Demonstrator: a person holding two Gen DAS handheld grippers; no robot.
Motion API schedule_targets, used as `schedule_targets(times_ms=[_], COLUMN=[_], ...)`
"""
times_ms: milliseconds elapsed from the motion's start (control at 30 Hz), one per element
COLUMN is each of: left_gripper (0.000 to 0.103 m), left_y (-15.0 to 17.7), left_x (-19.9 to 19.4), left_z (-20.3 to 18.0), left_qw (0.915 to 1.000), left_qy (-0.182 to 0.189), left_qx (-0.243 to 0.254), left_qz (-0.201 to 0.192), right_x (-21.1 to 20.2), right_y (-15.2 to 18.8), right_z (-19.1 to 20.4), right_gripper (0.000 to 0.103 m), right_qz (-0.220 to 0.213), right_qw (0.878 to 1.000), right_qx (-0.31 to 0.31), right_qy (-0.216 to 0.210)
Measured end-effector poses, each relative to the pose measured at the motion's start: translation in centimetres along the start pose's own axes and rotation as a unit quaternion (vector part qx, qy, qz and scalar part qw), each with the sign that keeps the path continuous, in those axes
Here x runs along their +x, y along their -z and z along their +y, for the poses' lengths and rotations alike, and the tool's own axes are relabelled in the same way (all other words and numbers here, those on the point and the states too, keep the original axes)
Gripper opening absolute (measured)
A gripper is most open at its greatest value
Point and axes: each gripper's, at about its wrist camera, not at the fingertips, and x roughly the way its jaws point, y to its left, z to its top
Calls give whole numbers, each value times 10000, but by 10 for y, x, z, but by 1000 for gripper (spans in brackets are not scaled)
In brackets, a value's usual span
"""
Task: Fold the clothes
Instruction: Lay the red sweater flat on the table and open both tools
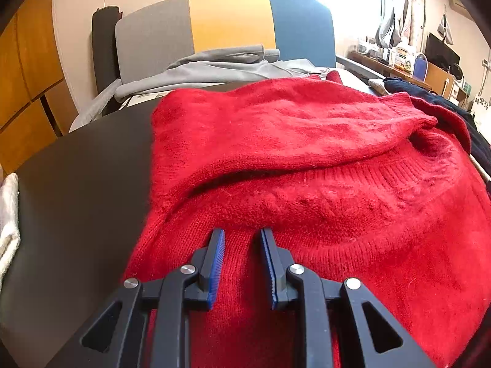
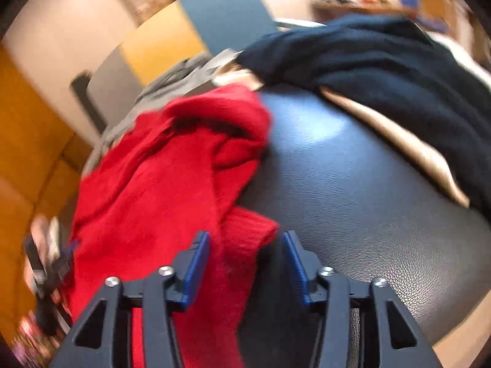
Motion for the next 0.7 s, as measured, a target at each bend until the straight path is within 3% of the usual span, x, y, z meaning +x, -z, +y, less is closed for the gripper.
schedule_targets(times_ms=[33,133,200,367,533,700], left_gripper=[24,24,24,24,24,24], left_y=[1,2,2,3,4,5], left_x=[-1,-2,-3,-5,-6,-8], left_z=[8,25,35,58,70,82], left_qw=[10000,9999,9998,9995,9994,9992], left_qy=[34,121,159,231,288,302], left_qx=[31,70,102,195,203,278], left_qz=[-1,-3,-5,-13,-13,-18], right_x=[4,17,16,-34,-86,-125], right_y=[-2,-7,-7,-37,-65,-105], right_z=[-7,-7,1,0,-3,-30], right_gripper=[51,11,9,8,8,8], right_qz=[0,173,209,-575,-1154,-1575], right_qw=[9998,9998,9992,9912,9727,9445], right_qx=[175,-22,-326,-1011,-1219,-989], right_qy=[-91,-110,23,628,1604,2710])
